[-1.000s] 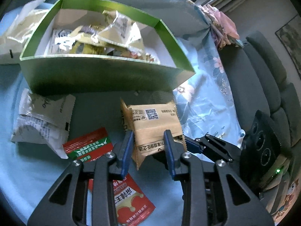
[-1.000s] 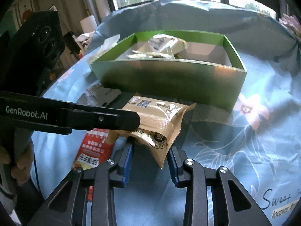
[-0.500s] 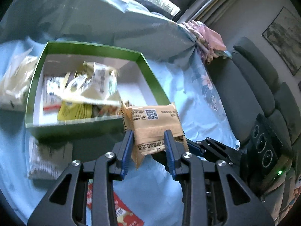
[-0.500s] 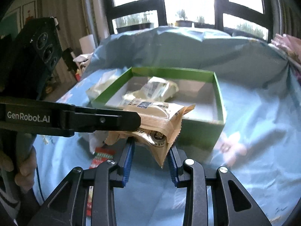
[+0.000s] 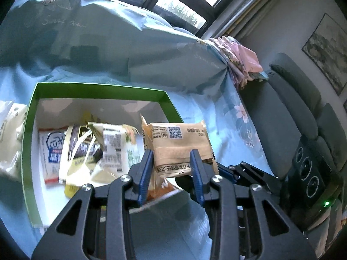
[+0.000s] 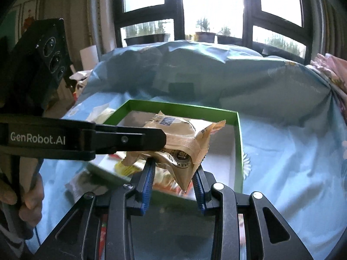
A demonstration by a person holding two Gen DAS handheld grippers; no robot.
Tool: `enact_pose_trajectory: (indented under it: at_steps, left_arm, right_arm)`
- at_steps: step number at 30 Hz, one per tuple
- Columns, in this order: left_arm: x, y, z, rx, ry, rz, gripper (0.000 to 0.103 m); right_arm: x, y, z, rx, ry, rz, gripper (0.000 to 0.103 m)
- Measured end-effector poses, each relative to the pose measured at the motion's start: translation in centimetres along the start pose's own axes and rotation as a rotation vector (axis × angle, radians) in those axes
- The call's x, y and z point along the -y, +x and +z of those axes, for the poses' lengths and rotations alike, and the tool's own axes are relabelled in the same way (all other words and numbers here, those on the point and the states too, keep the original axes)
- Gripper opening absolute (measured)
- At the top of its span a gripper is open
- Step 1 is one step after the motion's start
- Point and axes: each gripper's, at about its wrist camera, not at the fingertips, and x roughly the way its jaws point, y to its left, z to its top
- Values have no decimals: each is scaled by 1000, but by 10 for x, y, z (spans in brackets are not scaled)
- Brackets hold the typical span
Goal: Organize snacks
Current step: 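Carry the tan pack with the left tool into the box and release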
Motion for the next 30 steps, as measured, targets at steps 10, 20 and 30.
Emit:
enact_pose_trajectory:
  at_steps: [10, 20, 30]
  left_arm:
    - [-22, 22, 0, -13, -19, 39, 34]
    - [-16, 26, -4, -1, 29, 99, 36]
    - [-13, 30, -5, 7, 61, 146, 39]
  right_arm:
    - [3, 38, -1, -67, -7, -12, 36]
    - [6, 46, -2, -89, 6, -21, 36]
    - [6, 50, -3, -105, 17, -33, 36]
